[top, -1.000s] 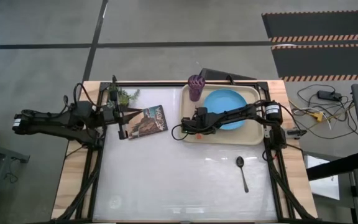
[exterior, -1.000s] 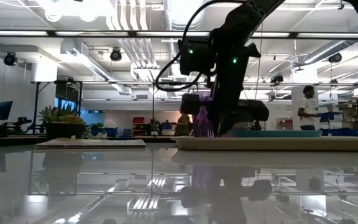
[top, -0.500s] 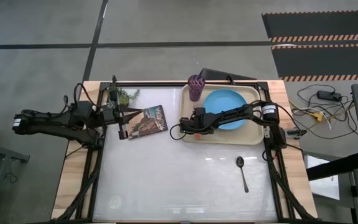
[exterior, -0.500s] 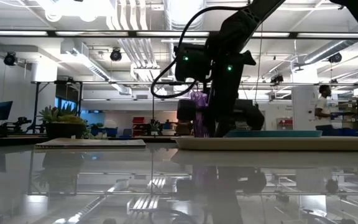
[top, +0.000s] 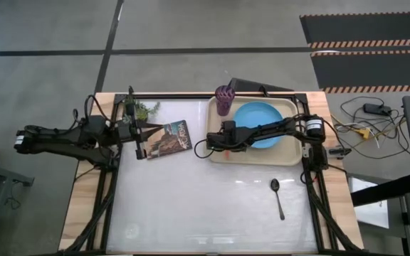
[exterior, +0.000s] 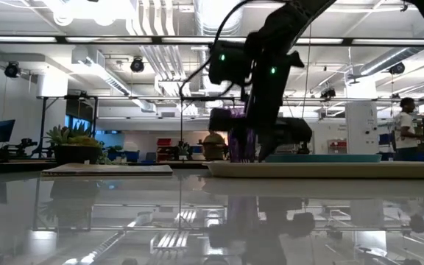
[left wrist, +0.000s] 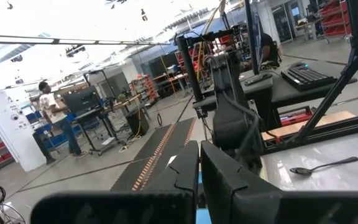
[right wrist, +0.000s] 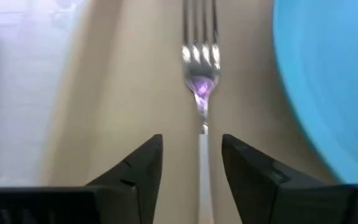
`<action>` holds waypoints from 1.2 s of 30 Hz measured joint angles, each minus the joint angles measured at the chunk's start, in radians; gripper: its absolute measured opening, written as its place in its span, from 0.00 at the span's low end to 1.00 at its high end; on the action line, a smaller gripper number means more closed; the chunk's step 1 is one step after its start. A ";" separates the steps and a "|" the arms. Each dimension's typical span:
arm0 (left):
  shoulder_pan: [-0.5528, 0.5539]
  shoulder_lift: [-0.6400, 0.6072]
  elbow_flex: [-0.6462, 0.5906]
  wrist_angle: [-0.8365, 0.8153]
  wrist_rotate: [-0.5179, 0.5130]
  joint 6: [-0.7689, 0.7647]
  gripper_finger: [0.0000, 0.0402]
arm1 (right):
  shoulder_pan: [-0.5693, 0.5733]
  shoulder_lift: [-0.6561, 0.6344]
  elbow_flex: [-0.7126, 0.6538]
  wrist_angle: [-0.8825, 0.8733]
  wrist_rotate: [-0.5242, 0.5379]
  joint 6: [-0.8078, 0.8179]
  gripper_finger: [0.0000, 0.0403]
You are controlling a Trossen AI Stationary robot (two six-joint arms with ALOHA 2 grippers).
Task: Pick and place plate/cup/fork/spoon on tray
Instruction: Put the black spoon on the tray to the right of the blue plate
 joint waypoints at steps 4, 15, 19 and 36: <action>0.000 0.000 0.000 0.000 0.000 0.000 0.00 | 0.016 -0.078 0.000 0.000 -0.045 -0.060 0.41; 0.000 0.001 0.000 0.000 0.000 0.000 0.00 | 0.284 -0.219 0.001 0.000 -0.183 -0.038 0.36; 0.000 0.002 0.000 0.001 0.000 0.000 0.00 | 0.380 -0.222 0.001 -0.055 -0.270 0.068 0.33; -0.001 0.008 0.000 0.002 0.000 -0.002 0.00 | 0.631 -0.227 -0.031 -0.573 -0.674 0.464 0.42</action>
